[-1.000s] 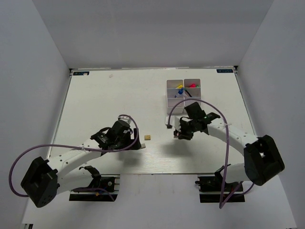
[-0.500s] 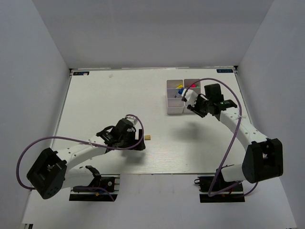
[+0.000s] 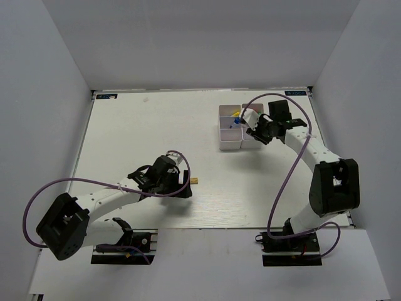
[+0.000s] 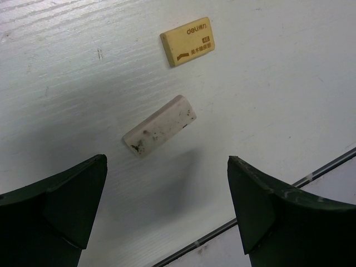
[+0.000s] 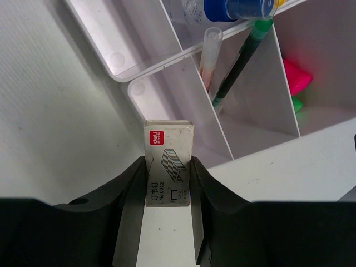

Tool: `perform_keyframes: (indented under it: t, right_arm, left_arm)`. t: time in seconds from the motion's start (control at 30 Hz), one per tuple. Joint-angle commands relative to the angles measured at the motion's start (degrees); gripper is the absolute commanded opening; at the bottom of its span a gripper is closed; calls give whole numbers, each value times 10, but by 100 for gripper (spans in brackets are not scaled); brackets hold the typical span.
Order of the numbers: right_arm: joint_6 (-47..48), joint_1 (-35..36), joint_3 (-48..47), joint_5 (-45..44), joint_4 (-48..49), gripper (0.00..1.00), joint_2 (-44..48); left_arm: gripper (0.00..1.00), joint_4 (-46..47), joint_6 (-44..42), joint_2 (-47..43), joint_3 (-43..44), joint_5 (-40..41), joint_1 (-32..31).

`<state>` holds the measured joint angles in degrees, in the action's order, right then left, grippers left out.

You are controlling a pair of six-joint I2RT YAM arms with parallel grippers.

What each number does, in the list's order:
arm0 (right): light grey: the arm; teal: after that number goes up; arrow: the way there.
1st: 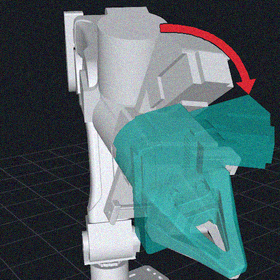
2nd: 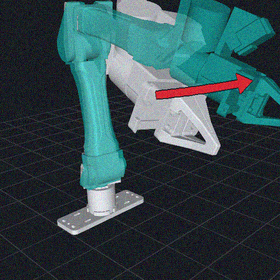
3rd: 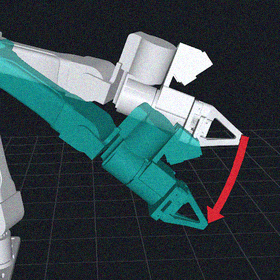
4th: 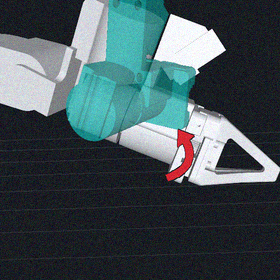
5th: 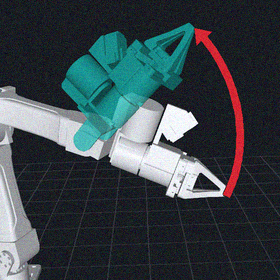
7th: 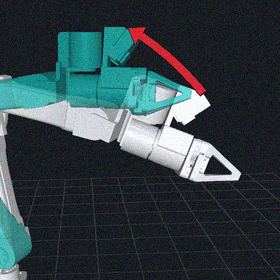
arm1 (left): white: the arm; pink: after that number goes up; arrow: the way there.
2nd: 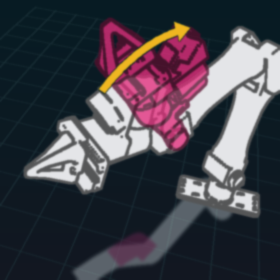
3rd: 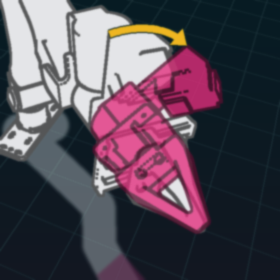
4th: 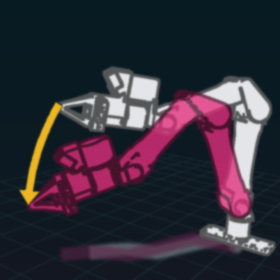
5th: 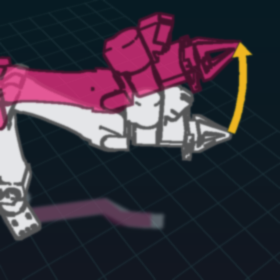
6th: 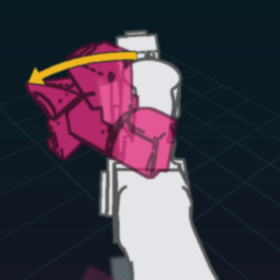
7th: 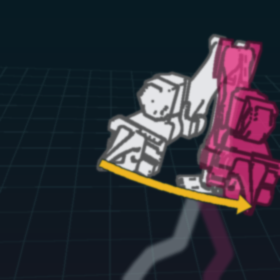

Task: Sort the stationery into containers
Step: Place the stationery into the container, then grab a piece of stationery with the left arm

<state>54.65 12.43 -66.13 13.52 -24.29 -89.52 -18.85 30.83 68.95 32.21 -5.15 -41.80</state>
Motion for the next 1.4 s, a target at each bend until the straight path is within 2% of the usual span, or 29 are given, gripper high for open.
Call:
perform_keyframes:
  t: [0.0,0.1,0.27,0.53,0.67,0.8,0.9,0.93,0.97,1.0,1.07,1.23,1.37]
  right_arm:
    - [18,-3,-39,14,23,16,-19]
    - [26,-1,-50,10,30,17,-34]
    - [38,-1,-61,9,28,28,-53]
    - [44,0,-53,5,36,56,-60]
    - [42,0,-53,5,37,62,-59]
    - [33,-1,-50,9,35,62,-46]
    - [14,-2,-51,38,21,56,-20]
    - [-1,-3,-49,48,15,52,-2]
    - [-4,-4,-45,58,5,31,6]
    - [-9,-4,-38,91,-4,22,14]
    - [-35,-6,-15,123,-12,12,46]
    - [-68,-3,77,162,-9,16,115]
    - [-71,-4,115,165,-11,19,152]
  left_arm:
    - [99,4,-7,-10,13,-10,-3]
    - [99,4,-7,-16,8,-10,-3]
    - [99,4,-2,-22,2,-10,-3]
    - [99,4,-2,-22,-3,-15,-3]
    - [99,-1,-2,-11,2,-21,-3]
    - [99,-7,-8,-11,8,-21,-3]
    - [94,-7,-19,2,14,-21,-3]
    - [92,-7,-19,2,14,-21,-3]
    - [85,-7,-31,11,19,-34,-3]
    - [83,-7,-31,16,19,-34,-3]
    - [79,-14,-49,39,36,-34,-3]
    - [79,-61,-106,75,96,4,-8]
    - [79,-92,-140,119,143,23,-8]
